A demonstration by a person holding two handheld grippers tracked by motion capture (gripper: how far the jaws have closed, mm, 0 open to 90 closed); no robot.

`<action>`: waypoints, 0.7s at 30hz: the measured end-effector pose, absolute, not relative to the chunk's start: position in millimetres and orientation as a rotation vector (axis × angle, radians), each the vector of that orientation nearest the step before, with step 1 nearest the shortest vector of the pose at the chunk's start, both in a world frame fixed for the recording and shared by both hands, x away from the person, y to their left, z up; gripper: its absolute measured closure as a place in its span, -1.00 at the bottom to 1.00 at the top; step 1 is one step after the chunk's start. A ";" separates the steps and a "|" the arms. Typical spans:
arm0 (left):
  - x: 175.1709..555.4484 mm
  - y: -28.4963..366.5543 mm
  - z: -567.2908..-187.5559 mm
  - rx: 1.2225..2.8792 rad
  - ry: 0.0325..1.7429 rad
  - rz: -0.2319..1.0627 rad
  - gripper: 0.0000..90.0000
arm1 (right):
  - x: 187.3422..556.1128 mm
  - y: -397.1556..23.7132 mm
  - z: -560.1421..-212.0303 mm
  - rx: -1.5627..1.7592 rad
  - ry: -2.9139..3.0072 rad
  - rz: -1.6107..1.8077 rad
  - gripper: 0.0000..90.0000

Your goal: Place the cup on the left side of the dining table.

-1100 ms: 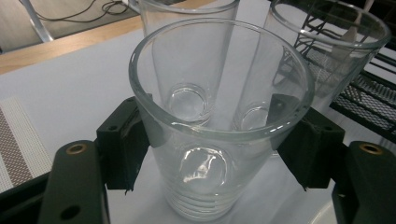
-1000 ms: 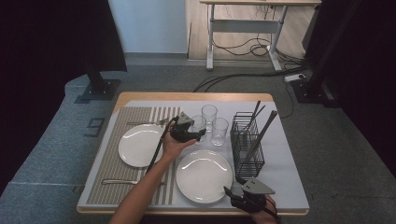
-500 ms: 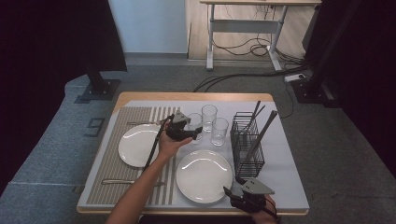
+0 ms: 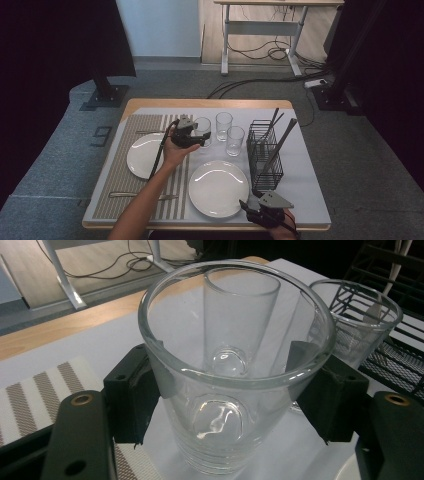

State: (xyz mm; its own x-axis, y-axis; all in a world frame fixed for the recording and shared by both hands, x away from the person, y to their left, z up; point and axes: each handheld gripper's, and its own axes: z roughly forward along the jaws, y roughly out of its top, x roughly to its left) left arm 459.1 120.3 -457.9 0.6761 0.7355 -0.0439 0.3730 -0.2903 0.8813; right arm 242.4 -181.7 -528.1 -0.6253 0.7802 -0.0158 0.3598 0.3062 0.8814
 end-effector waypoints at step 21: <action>469.3 143.6 -452.4 1.887 0.916 0.489 -0.33 | 242.7 -181.3 -528.6 1.013 2.136 1.265 -0.14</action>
